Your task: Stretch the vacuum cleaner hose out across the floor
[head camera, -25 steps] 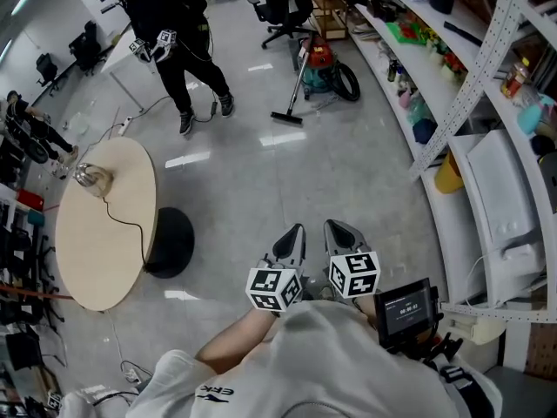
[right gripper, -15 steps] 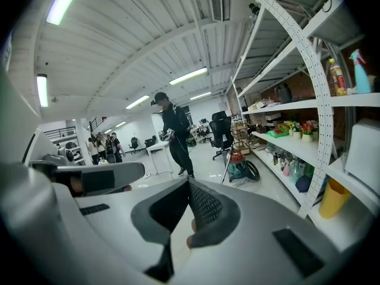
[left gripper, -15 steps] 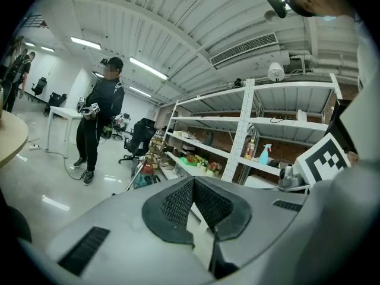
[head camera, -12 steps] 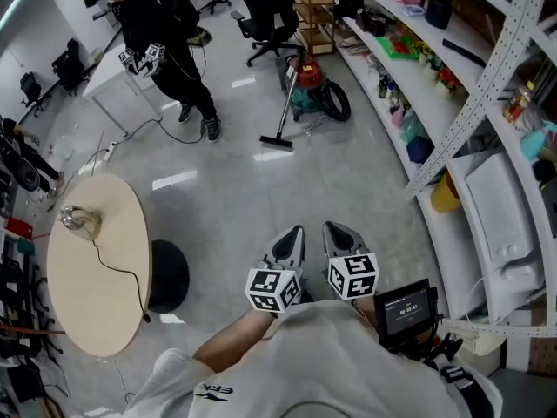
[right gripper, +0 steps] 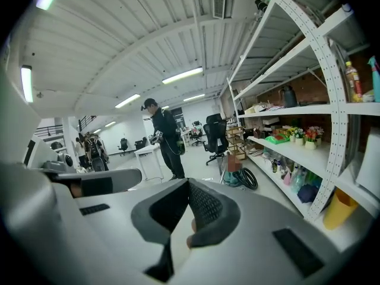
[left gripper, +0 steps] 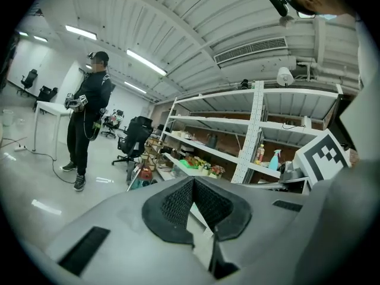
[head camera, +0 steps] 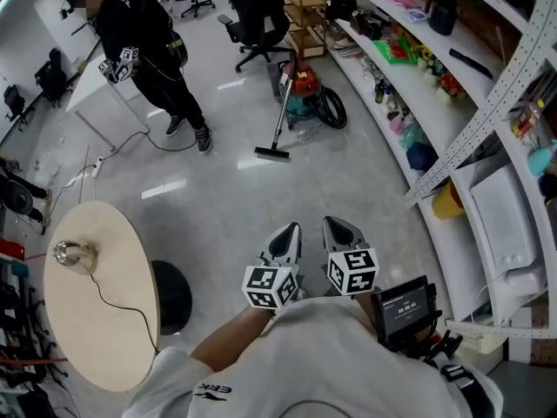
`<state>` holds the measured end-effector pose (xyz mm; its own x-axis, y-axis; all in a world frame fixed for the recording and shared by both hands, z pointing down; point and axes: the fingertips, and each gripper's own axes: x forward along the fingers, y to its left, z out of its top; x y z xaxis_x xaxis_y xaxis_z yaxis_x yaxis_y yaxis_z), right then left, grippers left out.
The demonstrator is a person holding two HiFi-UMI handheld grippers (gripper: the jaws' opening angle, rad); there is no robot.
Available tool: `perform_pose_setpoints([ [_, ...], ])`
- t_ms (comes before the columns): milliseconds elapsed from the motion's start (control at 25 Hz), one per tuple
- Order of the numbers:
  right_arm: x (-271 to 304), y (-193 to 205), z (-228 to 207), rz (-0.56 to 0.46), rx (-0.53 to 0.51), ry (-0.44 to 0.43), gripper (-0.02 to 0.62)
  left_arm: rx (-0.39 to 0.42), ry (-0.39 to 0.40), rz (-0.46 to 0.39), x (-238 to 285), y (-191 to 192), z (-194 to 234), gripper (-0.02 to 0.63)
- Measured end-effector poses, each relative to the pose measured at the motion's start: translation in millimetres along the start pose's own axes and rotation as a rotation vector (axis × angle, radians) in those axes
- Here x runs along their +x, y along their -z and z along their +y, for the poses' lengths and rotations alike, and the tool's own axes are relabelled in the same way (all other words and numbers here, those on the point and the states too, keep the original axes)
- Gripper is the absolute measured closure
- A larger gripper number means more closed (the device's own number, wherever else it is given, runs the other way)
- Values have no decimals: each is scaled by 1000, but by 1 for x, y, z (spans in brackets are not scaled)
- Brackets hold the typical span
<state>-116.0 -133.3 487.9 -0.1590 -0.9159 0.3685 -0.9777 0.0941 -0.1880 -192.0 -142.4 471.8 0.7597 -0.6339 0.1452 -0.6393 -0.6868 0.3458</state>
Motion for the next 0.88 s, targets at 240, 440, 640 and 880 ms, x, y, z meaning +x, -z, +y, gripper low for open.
perform_pose_setpoints([
  [240,37,-11,-15,20,3,12,597,-24,-14,9,29,-7,28,604],
  [440,86,-31,-47,16,19,2,597,-21,-43,15,79,-18,53,604],
  [640,139,-64,-86,8,29,-26,597,-10,-69,20,146,-39,73,604],
  [880,192,-107,-147,-4,23,-53,597,4,-88,-3,234,-67,80,604],
])
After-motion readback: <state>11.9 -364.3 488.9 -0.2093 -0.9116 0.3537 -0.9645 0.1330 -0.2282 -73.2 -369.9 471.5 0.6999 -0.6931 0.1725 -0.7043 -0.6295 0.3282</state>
